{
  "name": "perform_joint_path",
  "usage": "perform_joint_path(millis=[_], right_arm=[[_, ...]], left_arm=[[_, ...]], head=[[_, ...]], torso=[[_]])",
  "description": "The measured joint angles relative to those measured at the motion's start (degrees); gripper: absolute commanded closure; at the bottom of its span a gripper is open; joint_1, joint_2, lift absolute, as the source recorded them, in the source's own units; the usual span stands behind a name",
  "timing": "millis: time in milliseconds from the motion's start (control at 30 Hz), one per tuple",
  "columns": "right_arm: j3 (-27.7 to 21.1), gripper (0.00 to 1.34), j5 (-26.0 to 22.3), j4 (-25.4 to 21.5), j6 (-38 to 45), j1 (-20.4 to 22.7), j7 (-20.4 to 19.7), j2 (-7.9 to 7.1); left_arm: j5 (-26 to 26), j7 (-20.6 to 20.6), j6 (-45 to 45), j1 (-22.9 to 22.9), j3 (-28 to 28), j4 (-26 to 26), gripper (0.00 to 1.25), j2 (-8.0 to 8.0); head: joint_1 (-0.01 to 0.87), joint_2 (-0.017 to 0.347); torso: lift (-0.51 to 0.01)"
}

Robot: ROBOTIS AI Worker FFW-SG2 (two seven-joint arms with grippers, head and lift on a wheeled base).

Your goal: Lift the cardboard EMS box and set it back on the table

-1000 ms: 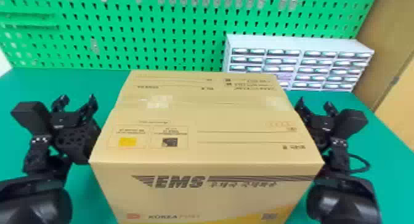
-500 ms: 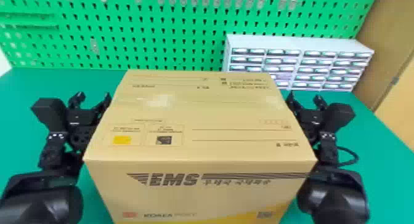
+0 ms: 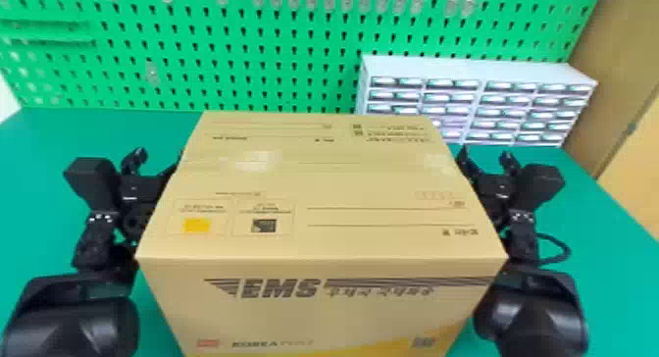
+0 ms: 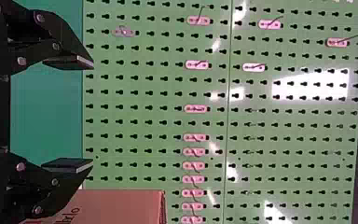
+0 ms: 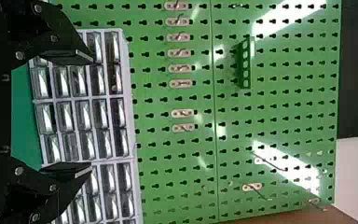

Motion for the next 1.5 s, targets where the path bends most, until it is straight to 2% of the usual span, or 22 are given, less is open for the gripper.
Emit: perform_joint_path(millis=[1500], right_arm=[[3.7,0.46,-1.5,0.4,0.1,-0.6,0.0,0.00]], left_arm=[[-0.6,0.1,0.0,-0.3,-0.5,0.1,0.50,-0.04]], head=[[0.678,-0.015]], torso=[[-0.095]])
